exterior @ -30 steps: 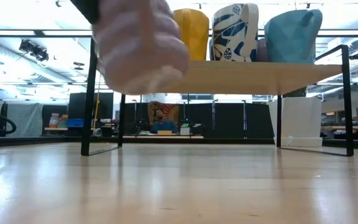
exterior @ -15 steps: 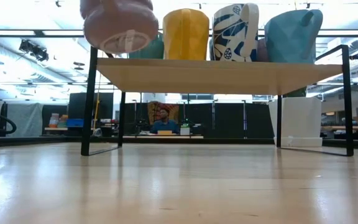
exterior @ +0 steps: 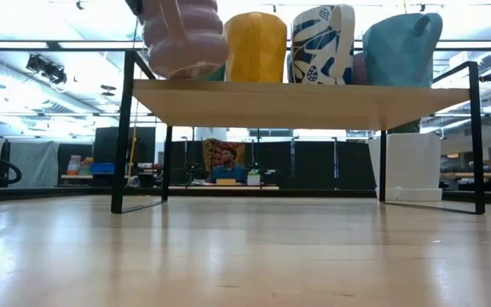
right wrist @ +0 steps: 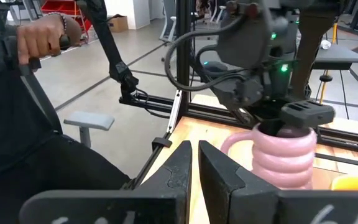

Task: Place coffee mugs
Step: Put the purple mug on the shelf aligned with the other light blue mug on the shelf

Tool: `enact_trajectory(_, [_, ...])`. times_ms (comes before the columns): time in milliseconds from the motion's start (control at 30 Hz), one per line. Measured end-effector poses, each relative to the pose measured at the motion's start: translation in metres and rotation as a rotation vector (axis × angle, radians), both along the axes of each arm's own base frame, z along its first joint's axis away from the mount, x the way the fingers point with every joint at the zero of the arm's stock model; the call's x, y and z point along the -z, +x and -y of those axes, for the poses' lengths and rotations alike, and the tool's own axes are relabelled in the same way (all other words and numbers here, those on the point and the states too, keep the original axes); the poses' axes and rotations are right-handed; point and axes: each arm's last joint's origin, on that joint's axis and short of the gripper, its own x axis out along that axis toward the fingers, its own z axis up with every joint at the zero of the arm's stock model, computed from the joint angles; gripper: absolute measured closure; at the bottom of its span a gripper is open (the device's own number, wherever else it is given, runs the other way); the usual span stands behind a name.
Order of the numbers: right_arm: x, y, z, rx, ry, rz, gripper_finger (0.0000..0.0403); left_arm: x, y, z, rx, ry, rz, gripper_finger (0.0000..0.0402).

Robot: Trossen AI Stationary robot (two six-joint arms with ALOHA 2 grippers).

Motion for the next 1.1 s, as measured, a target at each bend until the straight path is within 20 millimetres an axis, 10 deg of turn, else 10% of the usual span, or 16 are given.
enact_trajectory(1100, [-0.001,0.000,0.000,-0.002,0.004,0.007,0.0369,-0.003,0.004,-0.046,-0.111,0.045,-0.053,0.0359])
